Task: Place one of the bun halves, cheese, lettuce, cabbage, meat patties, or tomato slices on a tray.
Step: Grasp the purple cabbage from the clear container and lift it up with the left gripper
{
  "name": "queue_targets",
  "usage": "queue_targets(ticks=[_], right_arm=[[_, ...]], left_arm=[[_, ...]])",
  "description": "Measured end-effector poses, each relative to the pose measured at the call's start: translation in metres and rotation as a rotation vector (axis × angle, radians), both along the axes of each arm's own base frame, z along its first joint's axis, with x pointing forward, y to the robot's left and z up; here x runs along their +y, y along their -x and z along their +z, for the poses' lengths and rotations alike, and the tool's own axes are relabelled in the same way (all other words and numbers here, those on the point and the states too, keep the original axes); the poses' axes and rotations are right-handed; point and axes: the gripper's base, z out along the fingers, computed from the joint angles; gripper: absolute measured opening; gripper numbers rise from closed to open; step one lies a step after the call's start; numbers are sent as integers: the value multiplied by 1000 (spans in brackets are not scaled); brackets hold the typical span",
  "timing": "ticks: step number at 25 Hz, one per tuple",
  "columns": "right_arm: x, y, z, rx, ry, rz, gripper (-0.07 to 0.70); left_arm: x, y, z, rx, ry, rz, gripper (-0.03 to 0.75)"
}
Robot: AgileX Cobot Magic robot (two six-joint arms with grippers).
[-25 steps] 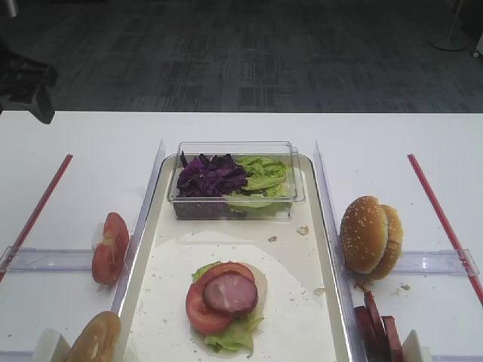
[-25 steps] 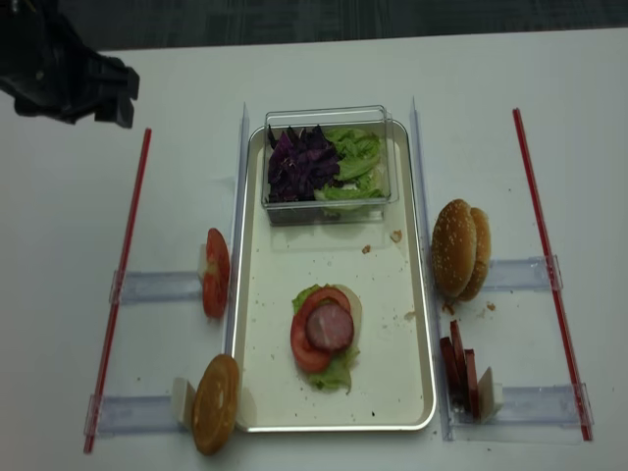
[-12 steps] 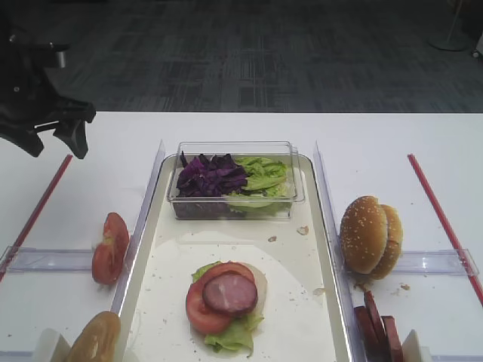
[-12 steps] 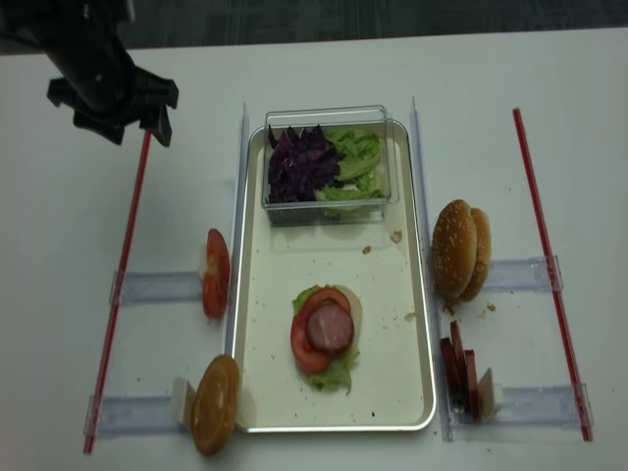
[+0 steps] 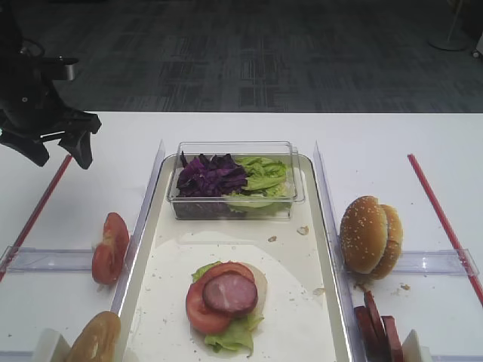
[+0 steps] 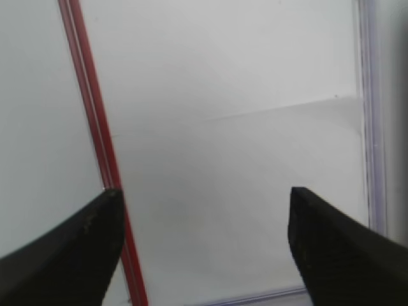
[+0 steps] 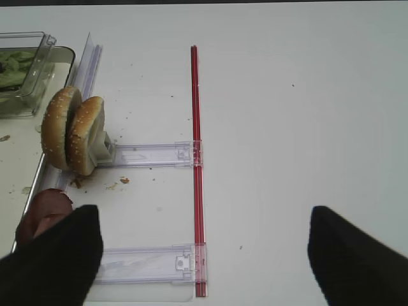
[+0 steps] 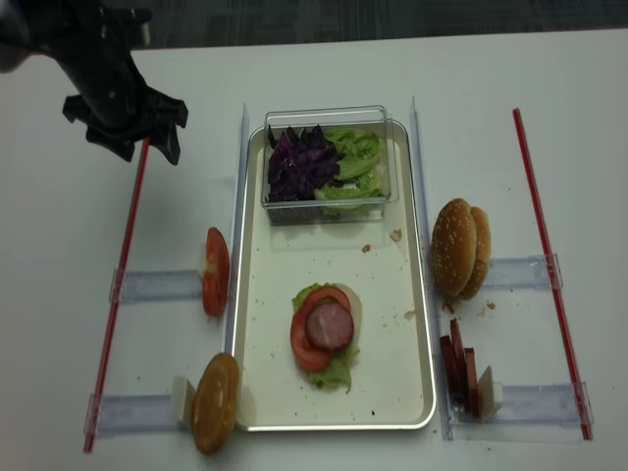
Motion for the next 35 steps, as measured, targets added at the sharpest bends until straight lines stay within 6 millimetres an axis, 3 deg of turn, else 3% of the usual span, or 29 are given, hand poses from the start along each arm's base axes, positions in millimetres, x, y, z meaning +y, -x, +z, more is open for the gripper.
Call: queue_targets(ticks=[8, 15, 24, 35], right_arm=[[0, 0, 0, 0, 0, 0, 666], [0, 0, 0, 0, 0, 0, 666], [0, 0, 0, 0, 0, 0, 666], [0, 0, 0, 0, 0, 0, 666]], left_arm=[[-15, -6, 17, -33, 2, -38, 492], [-62, -6, 33, -76, 8, -150, 492], [-124, 7, 35, -98, 17, -300, 492], [-172, 21, 36, -149, 33, -413, 492]])
